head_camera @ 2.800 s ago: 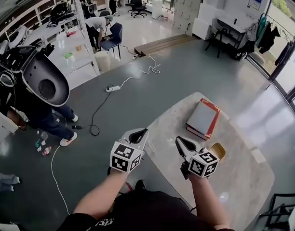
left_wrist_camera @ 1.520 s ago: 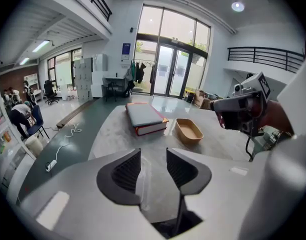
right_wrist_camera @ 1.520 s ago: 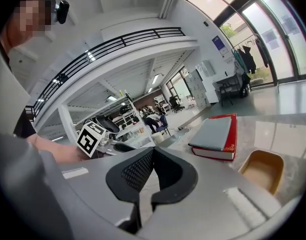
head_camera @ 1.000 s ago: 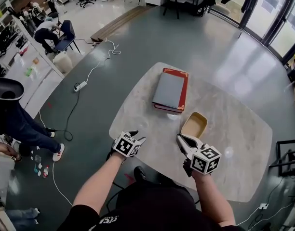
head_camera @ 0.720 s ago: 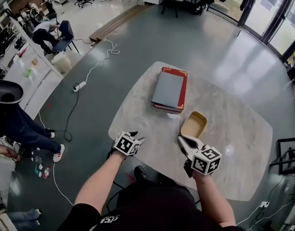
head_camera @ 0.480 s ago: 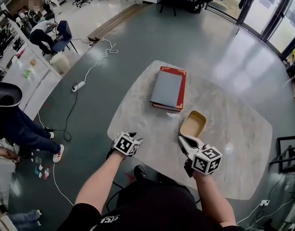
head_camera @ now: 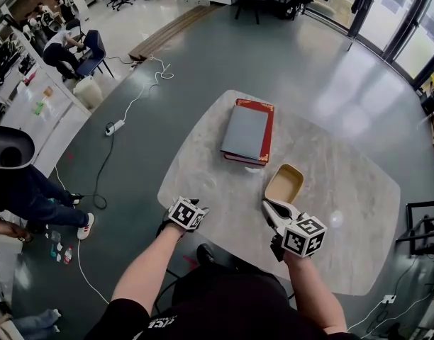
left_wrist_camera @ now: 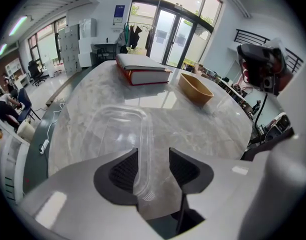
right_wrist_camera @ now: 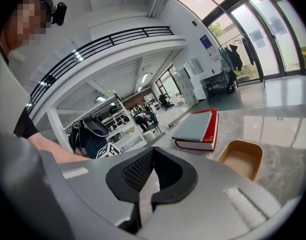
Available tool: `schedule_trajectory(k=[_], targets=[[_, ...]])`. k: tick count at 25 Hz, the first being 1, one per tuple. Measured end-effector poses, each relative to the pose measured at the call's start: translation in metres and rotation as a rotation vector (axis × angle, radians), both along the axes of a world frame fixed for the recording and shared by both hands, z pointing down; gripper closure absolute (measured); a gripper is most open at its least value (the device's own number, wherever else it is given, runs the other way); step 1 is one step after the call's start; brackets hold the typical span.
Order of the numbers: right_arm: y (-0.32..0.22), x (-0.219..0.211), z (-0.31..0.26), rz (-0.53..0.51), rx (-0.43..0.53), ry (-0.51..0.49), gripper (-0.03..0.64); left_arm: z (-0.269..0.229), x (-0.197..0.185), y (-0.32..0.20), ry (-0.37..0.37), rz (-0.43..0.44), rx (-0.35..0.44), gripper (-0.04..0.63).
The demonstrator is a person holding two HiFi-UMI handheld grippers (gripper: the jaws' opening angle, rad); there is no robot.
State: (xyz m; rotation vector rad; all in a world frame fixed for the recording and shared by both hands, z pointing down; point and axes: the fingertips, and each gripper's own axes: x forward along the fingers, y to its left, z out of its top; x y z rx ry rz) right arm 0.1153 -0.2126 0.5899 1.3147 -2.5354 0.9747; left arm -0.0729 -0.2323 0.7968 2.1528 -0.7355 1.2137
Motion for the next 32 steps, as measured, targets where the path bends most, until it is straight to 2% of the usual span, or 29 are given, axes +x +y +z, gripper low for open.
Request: schedule_trajectory(k=[8, 12, 18, 20, 27, 32], targets=[[-0.003, -0.001, 0.001, 0.0, -0.008, 0.0, 0.603, 0.008, -0.007, -0.001, -0.011, -0.018, -0.016, 0.413], [-0.006, -0.003, 0.001, -0.002, -0.014, -0.004, 0.603, 0.009, -0.011, -0.006, -0.018, -0.03, -0.001, 0.471], [-0.006, -0.011, 0.002, -0.003, -0.02, -0.005, 0.603, 0.009, -0.014, -0.007, -0.019, -0.023, 0.01, 0.482], [-0.005, -0.012, 0.001, -0.003, -0.019, -0.004, 0.603, 0.008, -0.015, -0.006, -0.01, -0.03, 0.009, 0.512], [-0.005, -0.013, -0.003, 0.004, -0.012, 0.002, 0.603, 0.007, -0.021, -0.007, -0.003, -0.038, 0.017, 0.512], [0.0, -0.017, -0.007, 0.0, -0.007, 0.01, 0.603, -0.003, -0.018, -0.009, 0.037, -0.053, 0.035, 0.517]])
